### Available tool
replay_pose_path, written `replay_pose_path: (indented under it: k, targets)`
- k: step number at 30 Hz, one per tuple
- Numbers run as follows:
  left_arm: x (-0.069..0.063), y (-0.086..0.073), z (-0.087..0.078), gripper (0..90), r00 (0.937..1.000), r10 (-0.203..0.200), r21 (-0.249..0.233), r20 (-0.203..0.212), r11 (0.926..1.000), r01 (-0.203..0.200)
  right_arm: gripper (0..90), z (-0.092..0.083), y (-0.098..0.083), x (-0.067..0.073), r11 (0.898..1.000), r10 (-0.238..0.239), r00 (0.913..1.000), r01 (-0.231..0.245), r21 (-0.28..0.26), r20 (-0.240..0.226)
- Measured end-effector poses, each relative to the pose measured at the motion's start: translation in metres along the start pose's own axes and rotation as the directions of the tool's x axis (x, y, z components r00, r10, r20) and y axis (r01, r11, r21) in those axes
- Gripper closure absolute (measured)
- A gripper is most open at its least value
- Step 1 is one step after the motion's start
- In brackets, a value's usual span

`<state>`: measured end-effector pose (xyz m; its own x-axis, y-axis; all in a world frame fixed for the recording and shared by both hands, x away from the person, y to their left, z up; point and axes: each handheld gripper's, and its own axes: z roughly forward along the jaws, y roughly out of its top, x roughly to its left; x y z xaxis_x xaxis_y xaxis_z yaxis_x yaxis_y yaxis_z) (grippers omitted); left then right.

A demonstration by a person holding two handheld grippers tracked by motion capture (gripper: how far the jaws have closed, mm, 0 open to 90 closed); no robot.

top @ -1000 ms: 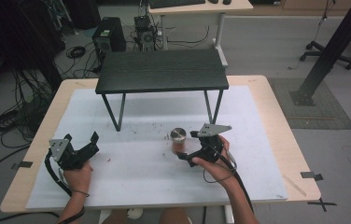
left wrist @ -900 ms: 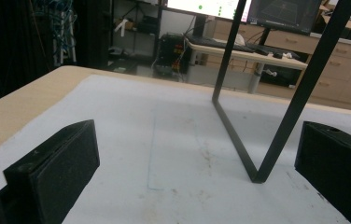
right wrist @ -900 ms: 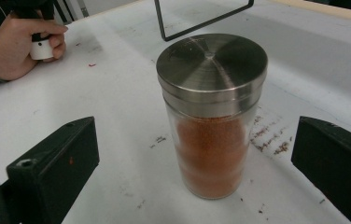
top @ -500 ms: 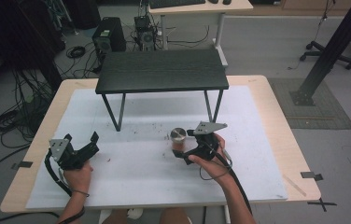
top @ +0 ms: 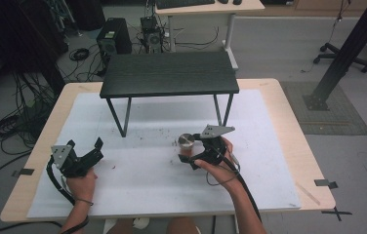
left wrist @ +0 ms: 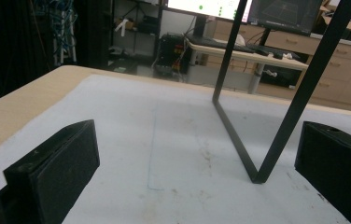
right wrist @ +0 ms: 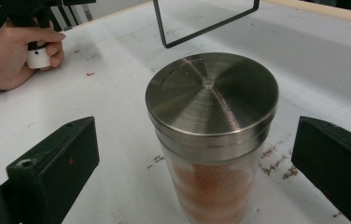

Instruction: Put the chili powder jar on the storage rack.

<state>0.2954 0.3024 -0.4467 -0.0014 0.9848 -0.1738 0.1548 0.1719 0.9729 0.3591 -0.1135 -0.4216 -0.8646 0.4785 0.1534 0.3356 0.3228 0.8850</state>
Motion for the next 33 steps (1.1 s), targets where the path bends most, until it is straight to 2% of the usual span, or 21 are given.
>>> replay_pose_path:
  k: [33]
  targets:
    - [-0.0003, -0.0001, 0.0002, 0.2, 1.0000, 0.004, -0.001, 0.001, 1.0000, -0.004, 0.4, 0.0036, 0.0016, -0.0012, 1.000, -0.003, 0.9999, 0.003, 0.003, -0.010]
